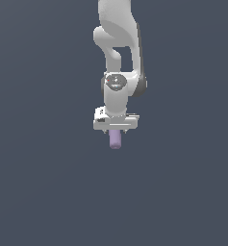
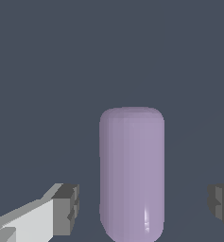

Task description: Pick up the object and move it to a goal position.

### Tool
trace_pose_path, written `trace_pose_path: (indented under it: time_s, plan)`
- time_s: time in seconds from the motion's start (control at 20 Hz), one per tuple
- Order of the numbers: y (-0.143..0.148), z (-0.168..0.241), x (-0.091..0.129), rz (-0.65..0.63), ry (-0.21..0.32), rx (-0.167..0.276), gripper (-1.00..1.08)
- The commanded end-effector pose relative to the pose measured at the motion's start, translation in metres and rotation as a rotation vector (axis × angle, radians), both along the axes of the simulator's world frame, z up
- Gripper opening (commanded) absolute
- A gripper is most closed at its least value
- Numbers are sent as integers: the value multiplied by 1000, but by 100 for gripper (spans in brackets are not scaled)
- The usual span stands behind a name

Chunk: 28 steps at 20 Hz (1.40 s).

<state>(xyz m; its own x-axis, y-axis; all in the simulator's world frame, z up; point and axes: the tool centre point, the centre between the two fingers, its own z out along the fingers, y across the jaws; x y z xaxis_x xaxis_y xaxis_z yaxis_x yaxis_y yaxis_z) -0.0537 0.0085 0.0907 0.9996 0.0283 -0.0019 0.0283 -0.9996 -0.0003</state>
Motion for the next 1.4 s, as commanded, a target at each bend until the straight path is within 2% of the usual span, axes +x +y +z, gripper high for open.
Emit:
trace_pose_path:
  time_s: [0.0,0.85,0.9,1.35]
  plan:
    - [0,0,0,0,-1,0,100]
    - [0,-51,-1,1,-2,0,100]
    - [0,-51,-1,1,-2,0,-100]
    - [0,-51,-1,1,-2,0,-100]
